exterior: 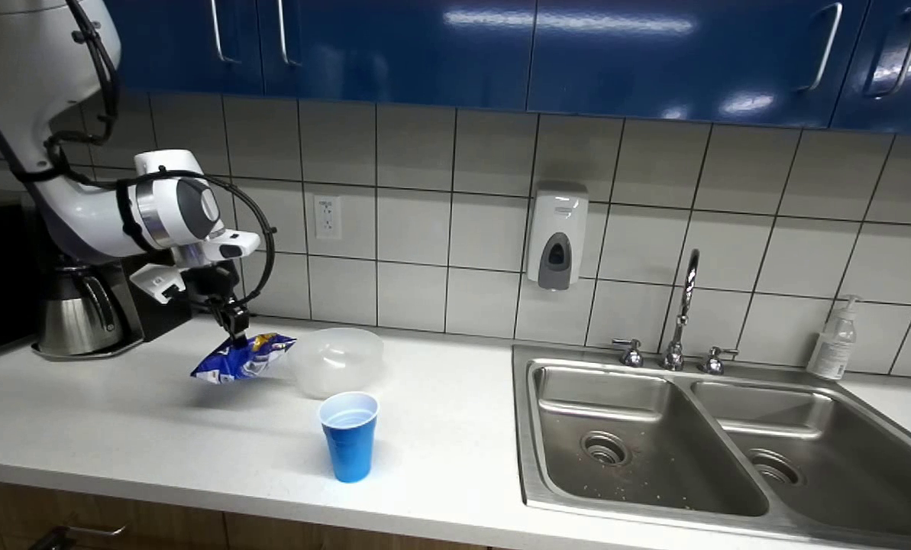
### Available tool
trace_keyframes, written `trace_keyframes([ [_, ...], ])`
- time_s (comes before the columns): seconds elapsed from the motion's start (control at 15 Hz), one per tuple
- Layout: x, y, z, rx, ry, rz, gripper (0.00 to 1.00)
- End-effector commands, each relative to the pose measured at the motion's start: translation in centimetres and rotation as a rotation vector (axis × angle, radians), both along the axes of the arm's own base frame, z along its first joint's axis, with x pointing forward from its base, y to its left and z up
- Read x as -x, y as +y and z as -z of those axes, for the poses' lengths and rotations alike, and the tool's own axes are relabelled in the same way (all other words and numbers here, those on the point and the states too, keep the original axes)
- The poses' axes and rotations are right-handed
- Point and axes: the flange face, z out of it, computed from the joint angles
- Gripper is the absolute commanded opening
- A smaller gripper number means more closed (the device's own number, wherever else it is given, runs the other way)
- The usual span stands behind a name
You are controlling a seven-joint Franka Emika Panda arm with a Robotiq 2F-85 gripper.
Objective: Pick up the blue package of snacks and place it inside the clear bowl
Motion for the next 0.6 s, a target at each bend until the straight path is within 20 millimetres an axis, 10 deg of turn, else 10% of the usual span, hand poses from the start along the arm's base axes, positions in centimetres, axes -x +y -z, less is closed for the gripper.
trace_keyframes([
  [0.0,-1.5,0.0,-3.0,0.008,-0.024,0.072,0.0],
  [0.53,-5.9,-3.7,-5.2,0.013,-0.053,0.257,0.0],
])
